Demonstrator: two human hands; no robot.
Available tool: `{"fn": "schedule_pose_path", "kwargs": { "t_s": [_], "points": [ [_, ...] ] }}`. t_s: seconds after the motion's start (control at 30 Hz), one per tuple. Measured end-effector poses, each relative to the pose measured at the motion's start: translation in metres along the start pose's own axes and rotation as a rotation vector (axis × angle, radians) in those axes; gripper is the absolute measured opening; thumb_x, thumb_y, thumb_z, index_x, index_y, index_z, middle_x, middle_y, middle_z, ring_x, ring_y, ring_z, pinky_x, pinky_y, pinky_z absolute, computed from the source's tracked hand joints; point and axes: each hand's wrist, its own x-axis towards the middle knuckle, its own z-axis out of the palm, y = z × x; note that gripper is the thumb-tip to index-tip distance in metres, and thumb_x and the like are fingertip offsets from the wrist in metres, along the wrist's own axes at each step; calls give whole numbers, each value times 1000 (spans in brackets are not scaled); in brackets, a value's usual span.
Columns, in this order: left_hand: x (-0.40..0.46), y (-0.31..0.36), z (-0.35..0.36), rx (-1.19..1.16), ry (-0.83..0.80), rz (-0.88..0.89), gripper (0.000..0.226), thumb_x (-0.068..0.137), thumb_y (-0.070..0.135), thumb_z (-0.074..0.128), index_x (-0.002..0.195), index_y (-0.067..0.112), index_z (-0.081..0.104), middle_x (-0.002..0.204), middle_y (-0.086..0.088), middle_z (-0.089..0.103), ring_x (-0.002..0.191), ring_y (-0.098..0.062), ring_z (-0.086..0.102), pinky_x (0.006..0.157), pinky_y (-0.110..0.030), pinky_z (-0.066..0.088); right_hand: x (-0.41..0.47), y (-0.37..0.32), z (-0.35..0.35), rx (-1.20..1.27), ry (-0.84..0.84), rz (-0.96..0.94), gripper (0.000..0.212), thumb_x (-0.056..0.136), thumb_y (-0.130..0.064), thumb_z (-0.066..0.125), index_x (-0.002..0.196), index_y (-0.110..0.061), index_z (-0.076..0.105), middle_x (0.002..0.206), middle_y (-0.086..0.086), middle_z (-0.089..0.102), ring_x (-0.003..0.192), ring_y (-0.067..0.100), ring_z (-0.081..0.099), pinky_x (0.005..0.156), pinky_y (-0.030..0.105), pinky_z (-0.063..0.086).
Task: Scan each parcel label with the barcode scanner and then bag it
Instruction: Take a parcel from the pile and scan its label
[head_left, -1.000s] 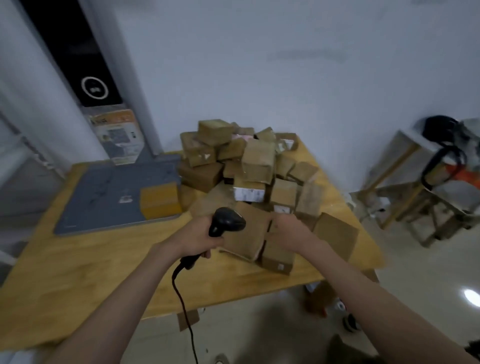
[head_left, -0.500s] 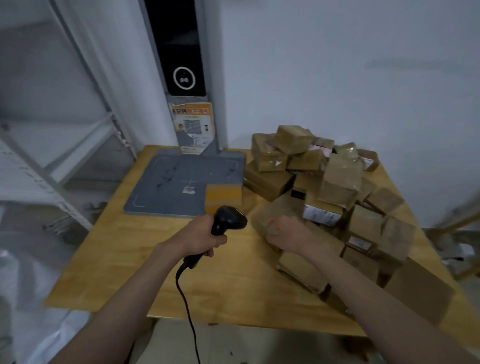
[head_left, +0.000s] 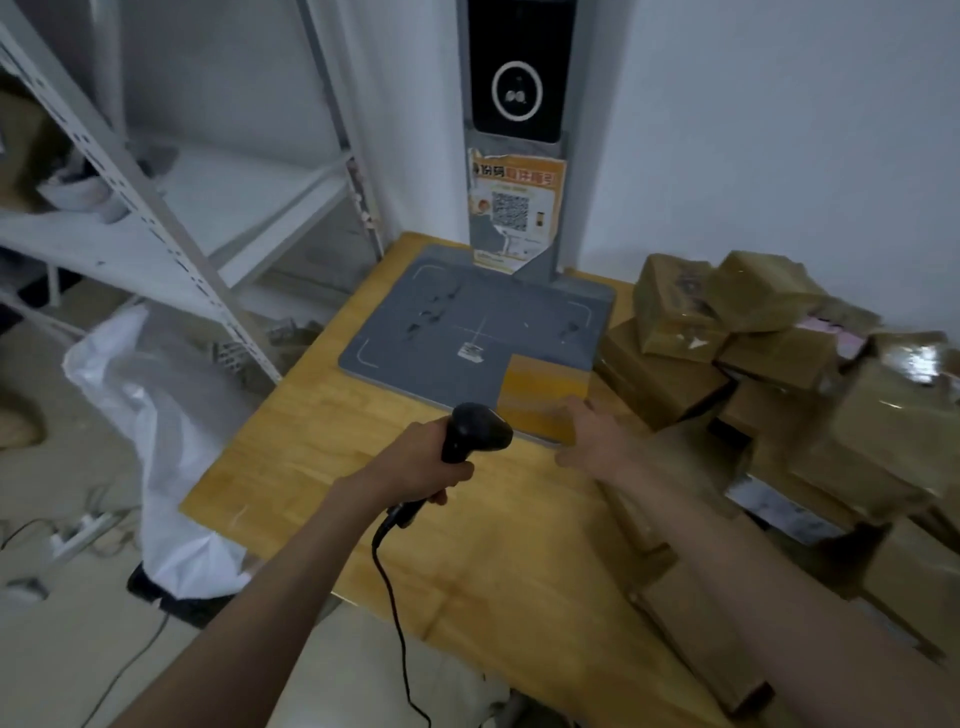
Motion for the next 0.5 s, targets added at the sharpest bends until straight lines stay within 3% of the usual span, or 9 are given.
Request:
{"fn": "schedule_pose_path", "kwargs": {
  "t_s": [0.27, 0.4, 0.5],
  "points": [
    [52, -13, 11, -73, 22, -126, 31, 87, 12, 65, 115, 18, 55, 77, 0, 68, 59, -14, 71, 60, -26, 57, 97, 30, 14, -105, -44, 15, 91, 73, -24, 83, 147, -16, 29, 156, 9, 20, 143, 34, 24, 107, 45, 41],
    [67, -19, 16, -81, 17, -183, 27, 87, 14, 65, 111, 21, 55, 79, 0, 68, 61, -15, 72, 63, -29, 60, 135, 38, 17, -187, -99, 19, 106, 68, -27, 91, 149, -17, 22, 166, 8, -7, 153, 35, -1, 116, 54, 28],
    [71, -23, 15, -81, 18, -217, 25, 87, 15, 65, 109, 21, 55, 78, -1, 69, 61, -15, 72, 64, -29, 60, 154, 44, 23, -223, -116, -1, 106, 65, -29, 92, 145, -20, 22, 165, 11, -5, 153, 35, -4, 117, 59, 24]
  ]
}}
